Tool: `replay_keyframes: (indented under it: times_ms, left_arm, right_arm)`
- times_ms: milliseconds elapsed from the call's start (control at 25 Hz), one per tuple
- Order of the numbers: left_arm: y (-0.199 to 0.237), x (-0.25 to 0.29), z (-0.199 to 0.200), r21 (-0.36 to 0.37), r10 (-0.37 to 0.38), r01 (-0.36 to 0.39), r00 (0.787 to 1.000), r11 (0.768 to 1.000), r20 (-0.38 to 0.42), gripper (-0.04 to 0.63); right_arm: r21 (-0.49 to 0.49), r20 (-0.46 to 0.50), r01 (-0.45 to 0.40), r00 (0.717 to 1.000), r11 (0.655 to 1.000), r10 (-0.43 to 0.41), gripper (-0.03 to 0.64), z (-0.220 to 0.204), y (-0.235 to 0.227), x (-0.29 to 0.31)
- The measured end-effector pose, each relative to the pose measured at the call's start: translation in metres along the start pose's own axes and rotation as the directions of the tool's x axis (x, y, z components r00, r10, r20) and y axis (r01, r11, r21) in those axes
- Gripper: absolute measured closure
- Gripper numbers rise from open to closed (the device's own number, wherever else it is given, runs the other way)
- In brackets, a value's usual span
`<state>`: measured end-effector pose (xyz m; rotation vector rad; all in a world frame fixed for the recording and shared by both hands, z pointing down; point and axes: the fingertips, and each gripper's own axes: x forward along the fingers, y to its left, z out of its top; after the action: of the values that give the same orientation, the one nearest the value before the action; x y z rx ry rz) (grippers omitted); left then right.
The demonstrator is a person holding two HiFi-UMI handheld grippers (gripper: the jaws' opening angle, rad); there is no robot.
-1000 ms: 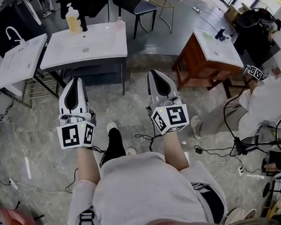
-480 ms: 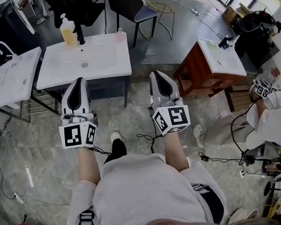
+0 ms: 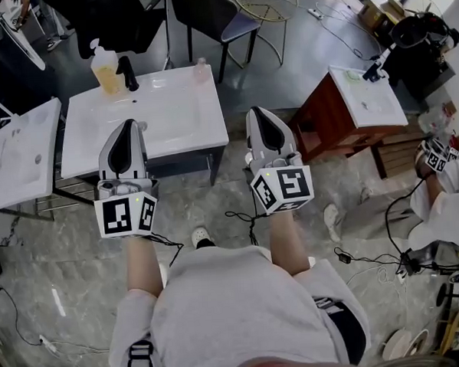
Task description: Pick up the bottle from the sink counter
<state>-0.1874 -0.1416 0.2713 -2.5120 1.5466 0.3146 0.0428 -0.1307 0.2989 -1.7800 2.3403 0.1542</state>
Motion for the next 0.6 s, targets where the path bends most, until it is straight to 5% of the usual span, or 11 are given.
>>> replay_keyframes:
  times_ms: [600]
  left_arm:
    - [0.048, 0.071, -0.051, -0.043, -0.054, 0.052, 0.997, 0.998, -0.048, 0.588]
  right_arm:
    - [-0.015, -0.060, 0.054, 0.997, 0.998, -0.055, 0.606, -0.043, -0.012, 0.074]
